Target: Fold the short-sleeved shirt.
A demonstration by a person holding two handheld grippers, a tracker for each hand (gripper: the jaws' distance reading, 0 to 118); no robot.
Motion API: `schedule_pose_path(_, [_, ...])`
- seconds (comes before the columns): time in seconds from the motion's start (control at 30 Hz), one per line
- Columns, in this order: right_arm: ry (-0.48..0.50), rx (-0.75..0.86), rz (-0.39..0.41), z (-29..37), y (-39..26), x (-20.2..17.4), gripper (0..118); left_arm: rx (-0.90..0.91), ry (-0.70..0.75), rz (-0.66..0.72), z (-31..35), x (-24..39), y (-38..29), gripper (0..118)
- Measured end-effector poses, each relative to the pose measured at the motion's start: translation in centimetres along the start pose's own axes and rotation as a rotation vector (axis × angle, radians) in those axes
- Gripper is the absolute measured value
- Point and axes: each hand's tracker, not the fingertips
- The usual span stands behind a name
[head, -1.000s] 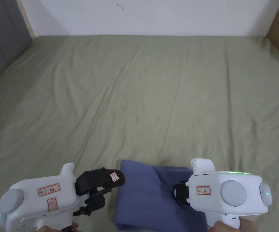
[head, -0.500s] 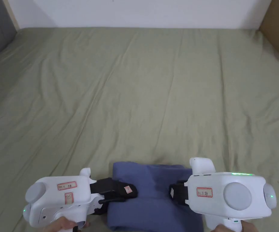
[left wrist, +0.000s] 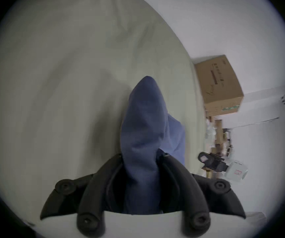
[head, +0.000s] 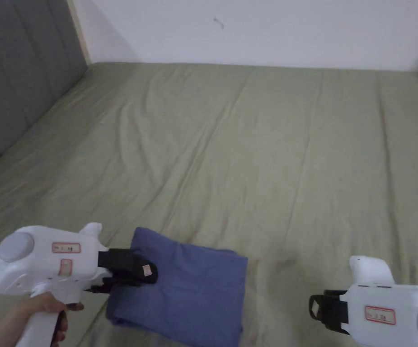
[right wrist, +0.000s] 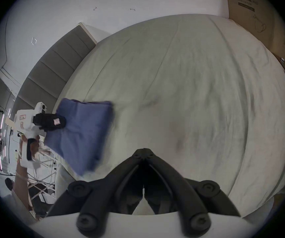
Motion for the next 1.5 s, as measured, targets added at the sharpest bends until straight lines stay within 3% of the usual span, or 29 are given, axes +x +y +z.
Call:
schedule_pose_path(0.17, [-0.025,-0.026,-0.007,-0.7,0.0,-0.3,0,-0.02,0.32,-0.118,6.5,-2.9,4.3,25])
schedule_pose_path(0.23, [-0.046,-0.026,0.027,-0.7,0.0,-1.0,0,-0.033,0.506,-0.155,8.2,-3.8,6.0,25])
schedule_pose_path(0.27, [-0.051,-0.032,0.034,-0.8,0.0,-1.2,0,-0.034,0.513,-0.161,8.6,-3.9,6.4,25])
schedule_pose_path(0.37, [-0.025,-0.041,0.021,-0.9,0.3,-1.9,0,-0.047,0.73,-0.192,10.6,-5.7,7.8,27])
schedule_pose_path(0.4, [-0.032,-0.041,0.022,-1.0,0.3,-2.1,0,-0.043,0.754,-0.192,10.9,-6.2,8.0,38])
schedule_pose_path(0.43, [-0.059,-0.033,0.041,-1.0,0.4,-2.4,0,-0.038,0.806,-0.184,11.1,-6.6,8.0,58])
schedule_pose_path(0.47, [-0.07,-0.03,0.065,-1.0,0.4,-2.9,0,-0.021,0.847,-0.195,11.0,-6.8,7.9,90])
schedule_pose_path(0.5, [-0.067,-0.037,0.072,-1.2,0.5,-3.1,0,-0.018,0.895,-0.214,11.0,-7.2,8.1,107])
schedule_pose_path(0.6, [-0.022,-0.055,0.053,-1.5,0.5,-3.4,0,0.009,1.002,-0.276,10.8,-6.7,7.3,114])
schedule_pose_path(0.73, [-0.021,-0.062,0.053,-1.7,0.0,-3.3,0,0.065,0.912,-0.222,11.4,-5.0,6.3,110])
schedule_pose_path(0.77, [-0.017,-0.064,0.054,-1.7,-0.1,-3.3,0,0.079,0.857,-0.215,11.5,-4.5,6.1,104])
schedule_pose_path(0.8, [-0.014,-0.063,0.052,-1.6,-0.2,-3.2,0,0.1,0.814,-0.208,11.5,-3.8,5.5,90])
schedule_pose_path(0.83, [-0.008,-0.062,0.046,-1.5,-0.4,-2.9,0,0.111,0.777,-0.208,11.3,-2.9,5.1,64])
schedule_pose_path(0.87, [-0.004,-0.06,0.04,-1.3,-0.5,-2.7,0,0.145,0.771,-0.212,11.2,-2.0,4.5,22])
schedule_pose_path(0.9, [-0.002,-0.057,0.038,-1.1,-0.5,-2.6,0,0.179,0.753,-0.209,11.0,-1.3,3.9,1])
schedule_pose_path(1.13, [0.022,-0.006,-0.02,1.2,-1.5,0.4,0,0.307,0.405,-0.158,8.2,7.1,-2.3,1])
schedule_pose_path(1.5, [0.031,0.182,-0.048,7.7,-1.9,3.5,0,0.475,0.467,-0.41,1.7,21.7,-11.5,0])
